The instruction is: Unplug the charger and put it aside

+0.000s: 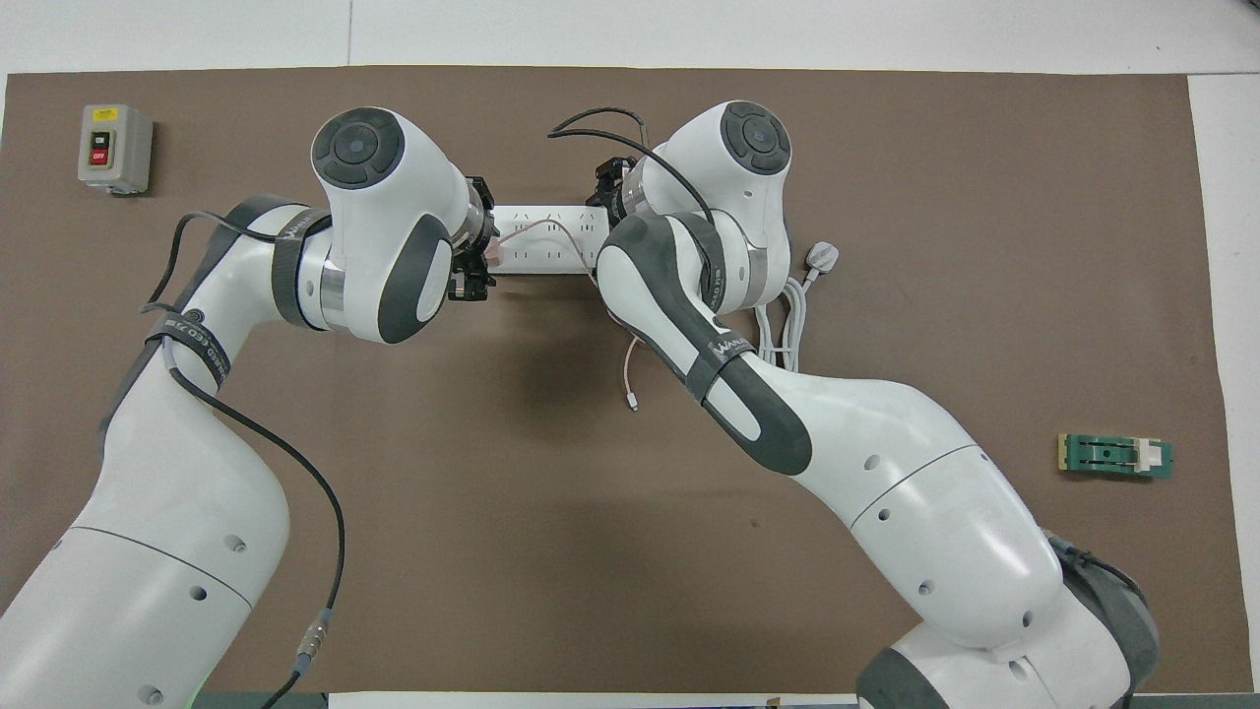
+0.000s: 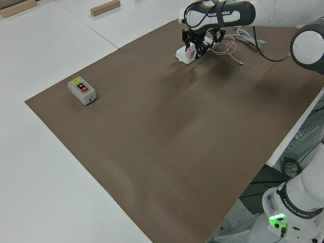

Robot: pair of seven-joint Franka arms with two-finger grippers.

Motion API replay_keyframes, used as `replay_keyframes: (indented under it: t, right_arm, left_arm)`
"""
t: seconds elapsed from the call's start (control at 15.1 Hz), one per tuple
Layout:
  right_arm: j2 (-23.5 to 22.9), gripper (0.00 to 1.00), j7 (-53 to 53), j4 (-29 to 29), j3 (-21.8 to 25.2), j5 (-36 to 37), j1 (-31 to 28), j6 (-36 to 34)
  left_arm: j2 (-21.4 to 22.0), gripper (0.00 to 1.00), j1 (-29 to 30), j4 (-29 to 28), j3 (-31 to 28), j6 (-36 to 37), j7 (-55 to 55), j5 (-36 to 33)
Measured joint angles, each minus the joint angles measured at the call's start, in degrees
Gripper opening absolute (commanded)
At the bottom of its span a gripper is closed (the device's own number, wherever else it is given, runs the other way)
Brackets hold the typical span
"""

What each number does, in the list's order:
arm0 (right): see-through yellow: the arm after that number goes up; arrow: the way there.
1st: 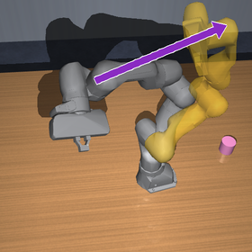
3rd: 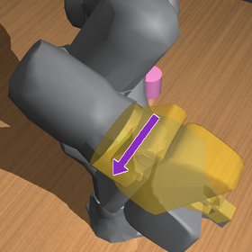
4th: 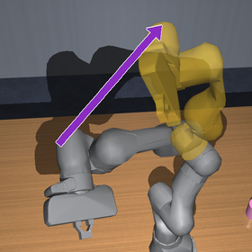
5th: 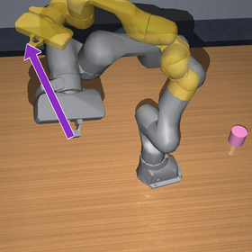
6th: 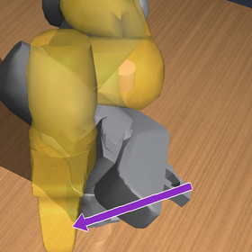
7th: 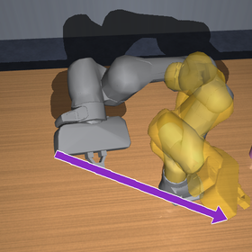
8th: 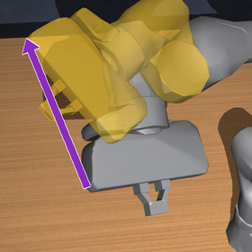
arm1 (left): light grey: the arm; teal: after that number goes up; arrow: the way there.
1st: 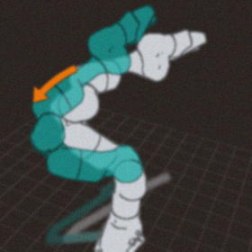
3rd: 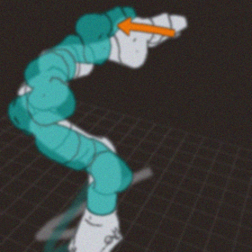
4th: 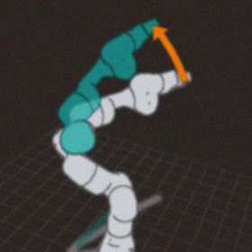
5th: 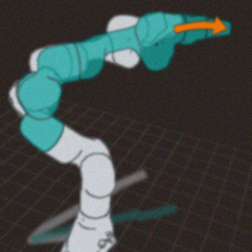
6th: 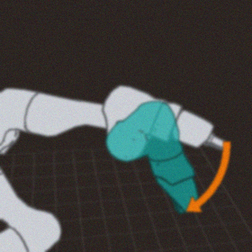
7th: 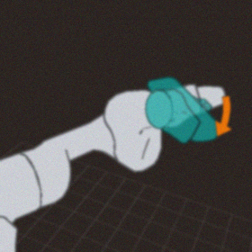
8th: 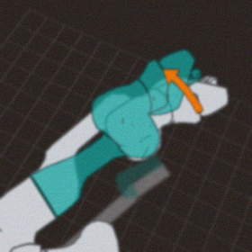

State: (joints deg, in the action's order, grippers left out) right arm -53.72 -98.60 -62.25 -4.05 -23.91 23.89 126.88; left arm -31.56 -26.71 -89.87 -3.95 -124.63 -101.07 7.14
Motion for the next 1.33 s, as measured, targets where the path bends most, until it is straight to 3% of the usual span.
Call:
replay_keyframes:
  t: [0.07,0.13,0.27,0.46,0.6,1.06,1.33]
  right_arm:
    - [0.09,0.91,0.0,-0.26,-0.03,-0.07,0.0,0.29]
    - [0.16,0.86,0.0,-0.39,-0.03,-0.11,0.0,0.39]
    - [0.28,0.68,-0.01,-0.58,-0.04,-0.14,0.0,0.55]
    - [0.32,0.34,-0.02,-0.66,-0.04,-0.16,0.0,0.61]
    - [0.32,0.18,-0.02,-0.67,-0.04,-0.16,0.0,0.63]
    - [0.34,0.18,-0.02,-0.7,-0.05,-0.16,-0.01,0.66]
    - [0.34,0.18,-0.02,-0.72,-0.05,-0.16,-0.02,0.7]
  left_arm:
    - [0.01,0.0,0.0,0.0,-0.01,0.02,0.0,0.0]
    - [0.03,0.0,0.0,0.04,-0.03,-0.12,0.0,0.0]
    - [0.03,0.0,0.0,0.22,-0.16,-0.58,-0.01,0.04]
    - [0.03,0.0,0.0,0.22,-0.16,-0.57,-0.03,0.05]
    - [0.03,0.0,0.0,0.23,-0.16,-0.55,-0.04,0.05]
    - [0.01,0.0,0.01,1.35,-0.28,1.15,-0.05,0.13]
    - [4.13,0.0,0.15,2.94,-1.3,9.99,-0.03,0.18]
